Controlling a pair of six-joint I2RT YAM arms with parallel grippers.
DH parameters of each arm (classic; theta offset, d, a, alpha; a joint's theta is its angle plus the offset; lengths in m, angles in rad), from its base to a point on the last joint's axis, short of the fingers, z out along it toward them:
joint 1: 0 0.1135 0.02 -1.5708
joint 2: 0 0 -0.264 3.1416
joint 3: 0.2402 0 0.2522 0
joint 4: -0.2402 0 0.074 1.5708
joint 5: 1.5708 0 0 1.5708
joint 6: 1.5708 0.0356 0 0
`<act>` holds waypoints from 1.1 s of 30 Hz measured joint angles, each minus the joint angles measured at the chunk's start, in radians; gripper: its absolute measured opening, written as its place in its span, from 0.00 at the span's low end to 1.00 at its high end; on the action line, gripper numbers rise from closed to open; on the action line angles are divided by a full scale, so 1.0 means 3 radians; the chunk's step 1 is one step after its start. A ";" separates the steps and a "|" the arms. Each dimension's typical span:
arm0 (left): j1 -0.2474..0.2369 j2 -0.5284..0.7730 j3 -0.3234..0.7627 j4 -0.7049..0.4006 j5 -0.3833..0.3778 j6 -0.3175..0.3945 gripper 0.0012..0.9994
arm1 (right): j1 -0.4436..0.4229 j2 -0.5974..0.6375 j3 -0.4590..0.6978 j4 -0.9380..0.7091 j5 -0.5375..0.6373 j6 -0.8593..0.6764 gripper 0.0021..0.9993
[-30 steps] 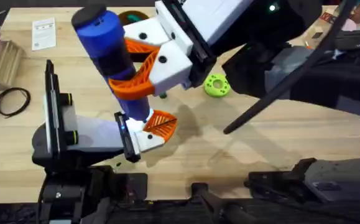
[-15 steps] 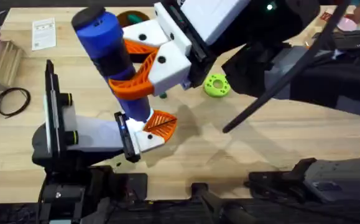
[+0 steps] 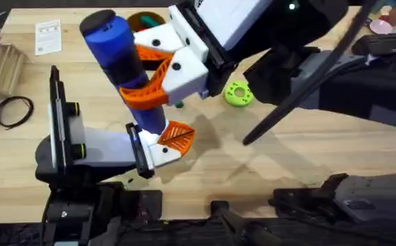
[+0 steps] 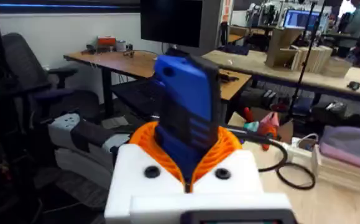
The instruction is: Pick up the gripper from the table and insert it into the empty holder that is missing its gripper. Then pick up a screw, insert it into the mounting hole, and use the screwdriver to tighten it. Finally, clean up the table by picking up the vegetable and placing it into the bucket.
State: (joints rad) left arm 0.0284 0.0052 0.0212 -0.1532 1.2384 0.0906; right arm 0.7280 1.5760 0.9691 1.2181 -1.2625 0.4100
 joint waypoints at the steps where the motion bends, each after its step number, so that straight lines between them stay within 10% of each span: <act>1: 0.0000 0.0001 0.0000 0.0000 -0.0001 0.0000 0.00 | 0.0000 0.0003 0.0000 -0.0006 0.0000 -0.0004 0.02; 33: 0.0001 0.0001 0.0000 0.0001 -0.0011 -0.0013 0.00 | 0.0001 0.0095 0.0001 0.0217 -0.0037 -0.0029 0.02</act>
State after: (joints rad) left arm 0.0286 0.0055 0.0212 -0.1528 1.2350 0.0868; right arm 0.7284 1.6046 0.9695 1.2831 -1.2737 0.4012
